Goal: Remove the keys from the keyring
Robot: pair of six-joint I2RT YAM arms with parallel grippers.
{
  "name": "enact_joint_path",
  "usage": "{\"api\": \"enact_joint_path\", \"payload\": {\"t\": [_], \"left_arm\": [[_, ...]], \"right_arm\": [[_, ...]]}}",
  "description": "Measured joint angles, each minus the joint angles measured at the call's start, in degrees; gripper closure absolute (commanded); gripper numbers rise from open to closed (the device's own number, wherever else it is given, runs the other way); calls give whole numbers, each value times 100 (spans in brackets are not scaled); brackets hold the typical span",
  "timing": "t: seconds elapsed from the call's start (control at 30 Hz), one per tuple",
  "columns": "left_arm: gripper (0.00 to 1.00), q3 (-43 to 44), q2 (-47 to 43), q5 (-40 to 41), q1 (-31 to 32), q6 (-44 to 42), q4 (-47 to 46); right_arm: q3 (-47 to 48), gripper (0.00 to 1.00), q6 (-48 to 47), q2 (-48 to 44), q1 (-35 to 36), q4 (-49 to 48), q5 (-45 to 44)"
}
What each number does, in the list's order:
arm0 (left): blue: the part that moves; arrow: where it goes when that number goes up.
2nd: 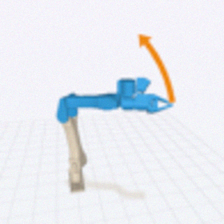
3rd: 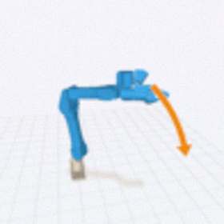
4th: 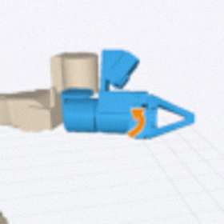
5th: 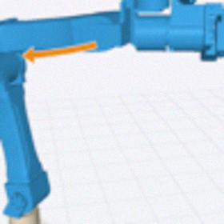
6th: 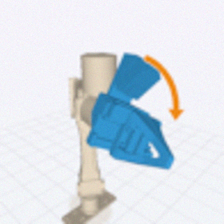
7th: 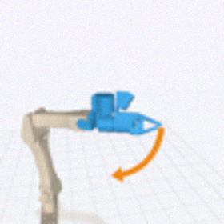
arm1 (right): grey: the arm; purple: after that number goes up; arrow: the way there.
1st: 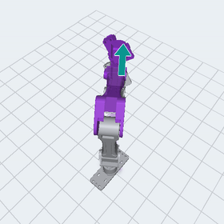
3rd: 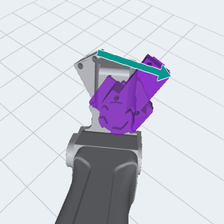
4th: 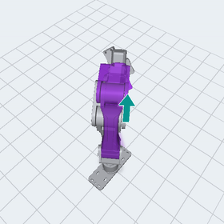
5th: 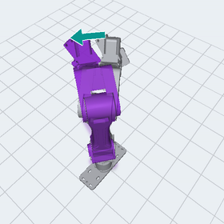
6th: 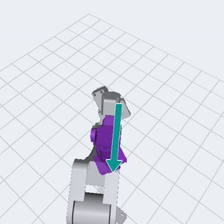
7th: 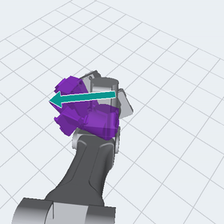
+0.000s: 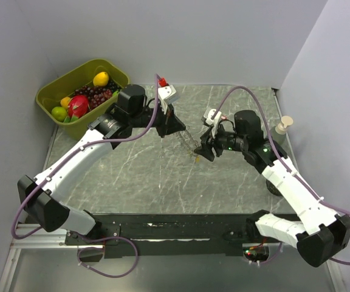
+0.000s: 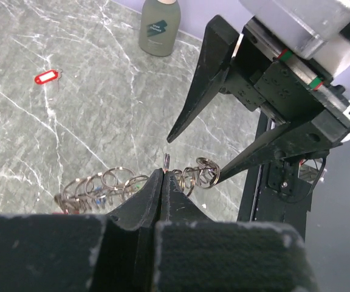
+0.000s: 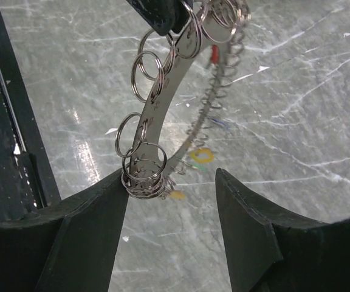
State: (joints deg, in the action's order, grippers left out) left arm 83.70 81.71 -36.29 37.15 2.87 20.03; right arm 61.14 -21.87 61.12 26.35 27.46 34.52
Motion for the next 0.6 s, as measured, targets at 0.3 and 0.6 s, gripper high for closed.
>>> {"api": "enact_joint_path", "payload": {"t": [0.3,0.6], "left_arm": [[99,-151,0,59,-4,131,-142],[99,-151,-2,81,-63,258,-179]], "right_arm": [[201,39,299,4,9,-127,-63],[70,34,-92,-149,15,-17,256]]}}
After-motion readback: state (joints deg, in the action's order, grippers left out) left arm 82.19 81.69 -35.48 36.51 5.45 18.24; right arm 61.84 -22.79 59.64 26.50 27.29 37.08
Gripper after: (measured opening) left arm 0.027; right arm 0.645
